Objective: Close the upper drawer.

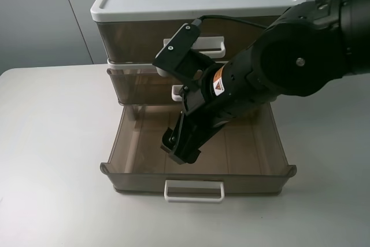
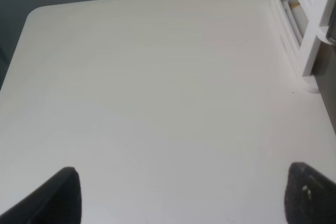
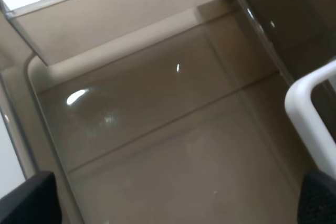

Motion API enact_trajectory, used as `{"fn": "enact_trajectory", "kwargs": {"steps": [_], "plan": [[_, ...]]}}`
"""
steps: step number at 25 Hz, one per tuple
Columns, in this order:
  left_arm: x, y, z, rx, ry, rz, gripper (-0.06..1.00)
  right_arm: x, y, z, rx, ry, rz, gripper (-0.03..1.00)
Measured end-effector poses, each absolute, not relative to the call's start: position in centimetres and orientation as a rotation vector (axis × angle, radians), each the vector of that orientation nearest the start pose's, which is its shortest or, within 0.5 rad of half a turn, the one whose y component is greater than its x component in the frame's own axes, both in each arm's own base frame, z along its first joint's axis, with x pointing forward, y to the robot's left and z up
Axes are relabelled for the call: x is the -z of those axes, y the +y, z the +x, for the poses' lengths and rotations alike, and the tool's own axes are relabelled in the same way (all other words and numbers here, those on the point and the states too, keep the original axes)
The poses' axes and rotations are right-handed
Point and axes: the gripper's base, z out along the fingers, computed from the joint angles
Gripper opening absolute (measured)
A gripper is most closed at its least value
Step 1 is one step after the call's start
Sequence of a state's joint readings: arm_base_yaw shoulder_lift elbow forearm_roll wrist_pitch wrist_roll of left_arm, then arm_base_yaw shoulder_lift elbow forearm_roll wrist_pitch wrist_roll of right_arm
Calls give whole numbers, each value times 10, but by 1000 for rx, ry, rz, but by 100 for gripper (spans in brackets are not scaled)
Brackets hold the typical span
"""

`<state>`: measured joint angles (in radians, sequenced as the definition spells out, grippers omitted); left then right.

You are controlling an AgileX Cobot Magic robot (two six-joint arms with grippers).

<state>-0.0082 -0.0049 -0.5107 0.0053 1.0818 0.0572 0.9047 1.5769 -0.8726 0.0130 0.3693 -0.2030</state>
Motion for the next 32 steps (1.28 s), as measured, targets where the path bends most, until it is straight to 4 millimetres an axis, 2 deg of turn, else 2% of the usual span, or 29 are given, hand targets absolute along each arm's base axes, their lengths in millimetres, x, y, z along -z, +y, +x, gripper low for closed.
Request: {"fn": "enact_trajectory", "kwargs": {"steps": [15, 22, 32], "plan": [[-278, 0, -8, -37, 2049, 67, 74, -203, 239, 195, -276, 2211, -1308, 68], [-278, 0, -8, -37, 2049, 67, 74, -192, 239, 201, -264, 2238, -1302, 68], [-278, 0, -8, -37, 2049, 67, 74, -193, 242, 203, -282, 2201, -1275, 68]]}}
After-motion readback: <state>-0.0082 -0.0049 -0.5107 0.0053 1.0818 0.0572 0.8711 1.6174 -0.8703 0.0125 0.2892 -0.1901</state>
